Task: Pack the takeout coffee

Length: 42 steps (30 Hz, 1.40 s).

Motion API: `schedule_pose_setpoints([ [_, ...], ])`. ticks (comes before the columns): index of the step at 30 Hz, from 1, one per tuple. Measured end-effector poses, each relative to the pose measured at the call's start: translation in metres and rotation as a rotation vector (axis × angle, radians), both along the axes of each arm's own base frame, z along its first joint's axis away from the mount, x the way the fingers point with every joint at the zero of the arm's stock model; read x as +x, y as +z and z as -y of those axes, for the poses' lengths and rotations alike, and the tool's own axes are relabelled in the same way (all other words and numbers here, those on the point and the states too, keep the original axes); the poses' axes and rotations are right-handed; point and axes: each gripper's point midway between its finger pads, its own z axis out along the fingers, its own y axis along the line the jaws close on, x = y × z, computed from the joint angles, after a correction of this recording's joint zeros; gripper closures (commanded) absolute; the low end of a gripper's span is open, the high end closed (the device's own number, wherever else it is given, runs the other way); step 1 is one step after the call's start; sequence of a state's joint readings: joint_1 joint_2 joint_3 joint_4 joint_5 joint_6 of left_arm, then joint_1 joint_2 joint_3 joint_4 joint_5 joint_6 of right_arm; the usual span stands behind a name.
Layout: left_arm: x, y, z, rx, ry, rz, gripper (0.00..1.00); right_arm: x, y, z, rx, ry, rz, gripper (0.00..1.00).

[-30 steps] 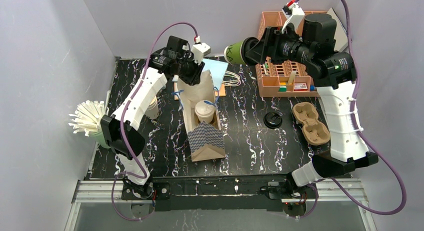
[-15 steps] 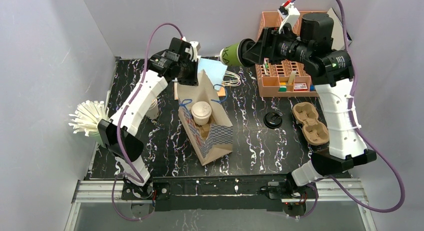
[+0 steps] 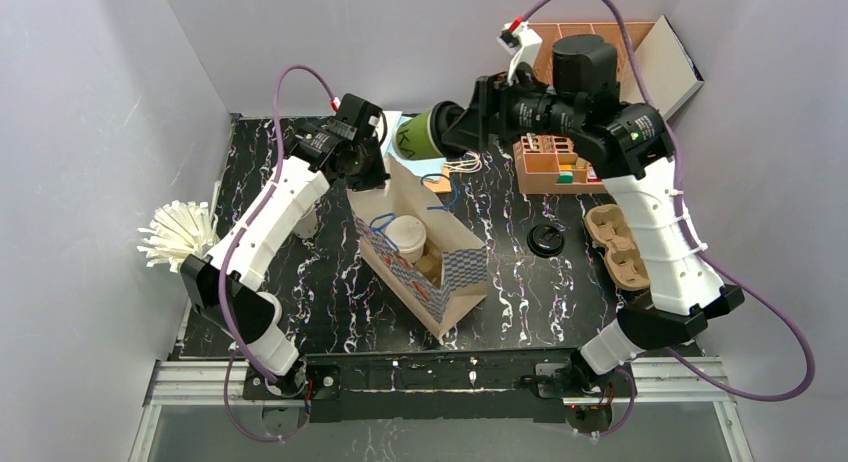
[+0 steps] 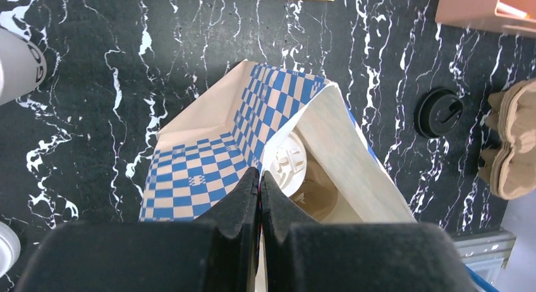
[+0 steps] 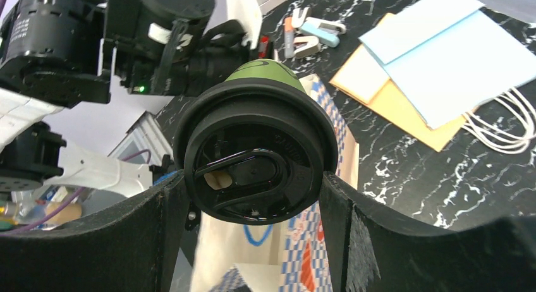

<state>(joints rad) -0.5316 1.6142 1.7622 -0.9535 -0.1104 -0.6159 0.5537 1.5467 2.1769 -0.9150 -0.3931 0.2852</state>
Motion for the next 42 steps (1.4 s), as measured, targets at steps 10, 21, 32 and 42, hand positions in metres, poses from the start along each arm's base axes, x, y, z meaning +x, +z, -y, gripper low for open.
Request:
schedule_pose_setpoints([
  [10,-0.004,0.005,-0.018,0.026,0.123,0.009,0.89,-0.039,0.004,-0.02,-0.043,0.099,0.055,0.48],
  [21,-0.007,0.016,-0.018,-0.013,0.094,0.075,0.43,-0.081,-0.005,0.004,-0.089,0.138,0.035,0.52],
  [32,-0.011,0.025,-0.03,0.042,-0.088,0.11,0.41,-0.095,-0.052,-0.011,-0.204,0.161,-0.029,0.55],
  [42,-0.013,0.02,-0.013,0.051,-0.317,0.129,0.44,-0.118,-0.075,-0.044,-0.34,0.192,0.059,0.55],
])
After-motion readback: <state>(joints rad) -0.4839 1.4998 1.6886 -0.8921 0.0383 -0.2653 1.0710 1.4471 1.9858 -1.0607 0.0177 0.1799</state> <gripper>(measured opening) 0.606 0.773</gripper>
